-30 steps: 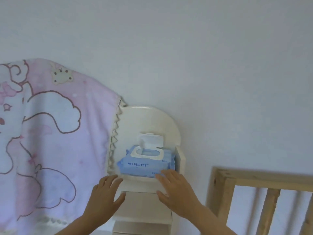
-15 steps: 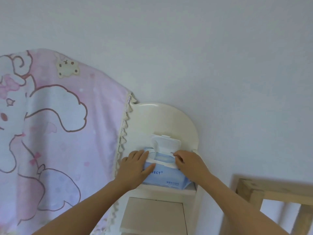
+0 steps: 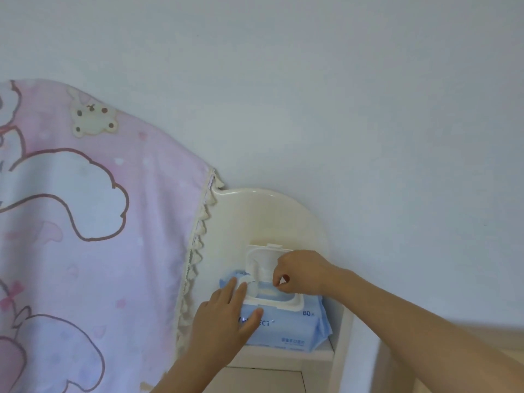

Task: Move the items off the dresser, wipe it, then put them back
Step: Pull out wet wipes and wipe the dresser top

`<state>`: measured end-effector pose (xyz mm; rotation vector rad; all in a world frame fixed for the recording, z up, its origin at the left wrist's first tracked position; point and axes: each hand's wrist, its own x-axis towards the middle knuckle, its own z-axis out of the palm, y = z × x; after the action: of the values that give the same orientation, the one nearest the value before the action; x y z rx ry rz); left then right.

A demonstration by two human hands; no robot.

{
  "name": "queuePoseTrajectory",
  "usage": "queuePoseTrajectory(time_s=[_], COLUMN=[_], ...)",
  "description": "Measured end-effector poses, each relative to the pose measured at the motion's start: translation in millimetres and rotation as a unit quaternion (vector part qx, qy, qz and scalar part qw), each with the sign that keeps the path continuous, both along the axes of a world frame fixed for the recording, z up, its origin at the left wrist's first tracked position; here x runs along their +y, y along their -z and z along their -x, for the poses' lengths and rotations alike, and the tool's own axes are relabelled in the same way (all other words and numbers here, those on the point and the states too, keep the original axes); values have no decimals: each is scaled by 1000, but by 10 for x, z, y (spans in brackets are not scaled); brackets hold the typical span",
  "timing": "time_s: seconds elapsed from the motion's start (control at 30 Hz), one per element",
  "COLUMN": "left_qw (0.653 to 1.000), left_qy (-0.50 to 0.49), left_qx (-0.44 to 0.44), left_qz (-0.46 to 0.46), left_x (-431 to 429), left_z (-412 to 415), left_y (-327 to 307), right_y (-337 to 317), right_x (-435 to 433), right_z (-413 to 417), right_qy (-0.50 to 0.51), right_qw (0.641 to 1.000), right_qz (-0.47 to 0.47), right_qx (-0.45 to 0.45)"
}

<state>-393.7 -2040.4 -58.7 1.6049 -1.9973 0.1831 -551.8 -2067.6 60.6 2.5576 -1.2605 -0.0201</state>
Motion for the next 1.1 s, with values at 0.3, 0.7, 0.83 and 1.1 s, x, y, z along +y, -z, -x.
queuePoseTrajectory(time_s=[0.3, 0.7, 0.83, 1.1], left_qw=[999, 1000, 1000, 1000], left_qy=[-3, 0, 7, 1], left_qx=[26, 12, 5, -3], left_qz=[34, 17, 4, 5], left_x=[-35, -34, -16, -23], left_z=[-17, -32, -35, -32], left_y=[-23, 14, -4, 11], right_y=[33, 102, 98, 102], right_x=[-165, -169, -163, -176], right_z=[-276, -420, -369, -205], right_qy=[-4, 8, -14, -19], right_qw=[994, 984, 988, 999], right_qz=[-18, 5, 13, -24], right_qx=[105, 181, 156, -36])
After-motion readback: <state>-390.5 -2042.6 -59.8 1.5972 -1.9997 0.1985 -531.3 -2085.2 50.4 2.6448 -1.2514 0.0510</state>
